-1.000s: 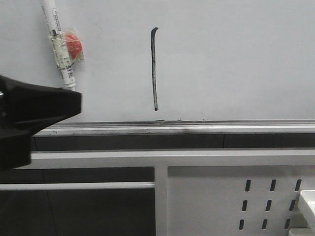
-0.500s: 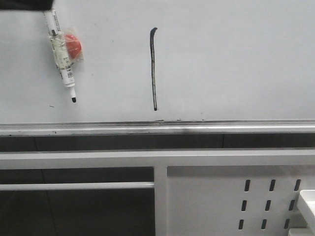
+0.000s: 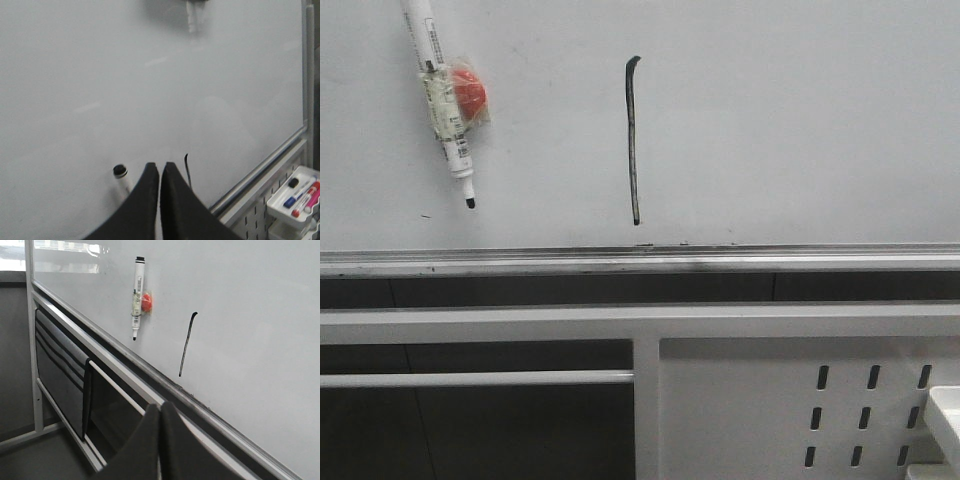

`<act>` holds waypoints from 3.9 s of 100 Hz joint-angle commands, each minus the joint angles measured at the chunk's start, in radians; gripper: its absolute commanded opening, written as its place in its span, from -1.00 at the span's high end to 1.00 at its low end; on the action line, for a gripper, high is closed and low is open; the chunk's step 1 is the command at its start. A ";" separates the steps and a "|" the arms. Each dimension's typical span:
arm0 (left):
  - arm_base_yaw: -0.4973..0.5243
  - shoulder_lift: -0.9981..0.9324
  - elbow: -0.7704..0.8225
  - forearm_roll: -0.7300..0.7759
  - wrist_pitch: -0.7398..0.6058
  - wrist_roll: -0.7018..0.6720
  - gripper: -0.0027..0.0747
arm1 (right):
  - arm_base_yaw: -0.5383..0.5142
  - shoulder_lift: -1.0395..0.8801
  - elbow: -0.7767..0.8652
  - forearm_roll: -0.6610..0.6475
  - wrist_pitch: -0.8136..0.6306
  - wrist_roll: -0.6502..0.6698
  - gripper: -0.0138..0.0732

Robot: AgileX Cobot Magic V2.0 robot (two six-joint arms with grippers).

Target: Write number 1 on whiteboard

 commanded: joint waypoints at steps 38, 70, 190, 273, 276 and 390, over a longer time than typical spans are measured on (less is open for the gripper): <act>0.199 -0.079 0.045 0.049 -0.028 -0.058 0.98 | -0.004 -0.010 -0.025 0.004 -0.086 0.000 0.85; 0.584 -0.248 0.358 -0.134 -0.334 -0.064 0.98 | -0.004 -0.010 -0.025 0.004 -0.086 0.000 0.85; 0.691 -0.346 0.547 -0.105 0.047 -0.035 0.98 | -0.004 -0.010 -0.025 0.004 -0.084 0.000 0.85; 0.691 -0.346 0.547 -0.105 0.047 -0.035 0.98 | -0.004 -0.010 -0.025 0.015 -0.079 0.000 0.85; 0.691 -0.346 0.547 -0.105 0.047 -0.035 0.98 | -0.004 -0.010 -0.023 0.015 -0.079 0.000 0.85; 0.691 -0.346 0.547 -0.105 0.047 -0.035 0.98 | -0.638 -0.010 0.226 -0.208 -0.106 0.463 0.85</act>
